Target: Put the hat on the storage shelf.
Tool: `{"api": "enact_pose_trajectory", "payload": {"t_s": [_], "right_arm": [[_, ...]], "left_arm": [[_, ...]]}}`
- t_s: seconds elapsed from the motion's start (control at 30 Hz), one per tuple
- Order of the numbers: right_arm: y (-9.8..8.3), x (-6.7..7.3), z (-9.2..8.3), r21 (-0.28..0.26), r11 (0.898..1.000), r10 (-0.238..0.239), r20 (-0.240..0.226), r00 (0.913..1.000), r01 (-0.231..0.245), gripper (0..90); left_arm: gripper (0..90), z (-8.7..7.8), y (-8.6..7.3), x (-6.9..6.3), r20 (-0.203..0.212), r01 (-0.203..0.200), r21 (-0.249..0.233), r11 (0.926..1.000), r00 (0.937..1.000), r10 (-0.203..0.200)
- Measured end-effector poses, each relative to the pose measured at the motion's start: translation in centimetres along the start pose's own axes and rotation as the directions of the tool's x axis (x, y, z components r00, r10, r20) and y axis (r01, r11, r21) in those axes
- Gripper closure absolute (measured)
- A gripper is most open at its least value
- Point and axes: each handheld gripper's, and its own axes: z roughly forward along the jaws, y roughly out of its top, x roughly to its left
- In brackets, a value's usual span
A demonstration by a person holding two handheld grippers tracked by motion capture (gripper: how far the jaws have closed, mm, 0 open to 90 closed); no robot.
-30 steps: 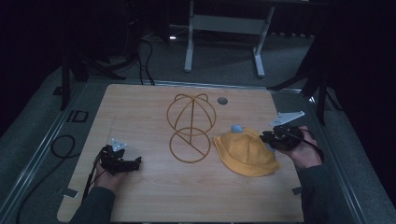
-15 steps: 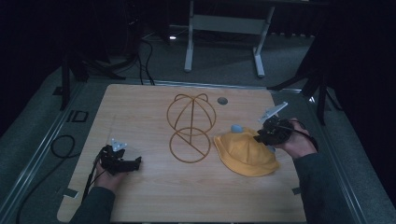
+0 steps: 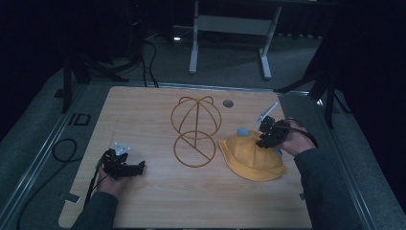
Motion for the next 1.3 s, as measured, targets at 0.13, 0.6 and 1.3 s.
{"api": "enact_pose_trajectory", "payload": {"t_s": [0.13, 0.6, 1.3], "right_arm": [[0.3, -0.1, 0.2, 0.022, 0.999, -0.04, 0.011, 0.9992, 0.039, 82.5], [0.6, -0.2, -1.5, -0.015, 0.996, -0.086, 0.02, 0.9961, 0.086, 84.3], [0.6, -0.8, -4.5, -0.119, 0.985, -0.123, 0.004, 0.9924, 0.123, 84.4]], "left_arm": [[2.2, 0.0, 0.0, 0.0, 0.0, 0.002, -0.002, 1.0, 1.0, -0.002], [2.2, 0.0, 0.0, 0.0, 0.0, 0.003, 0.0, 1.0, 1.0, -0.003], [2.2, 0.0, 0.0, 0.0, 0.0, -0.001, 0.001, 1.0, 1.0, 0.001]]}}
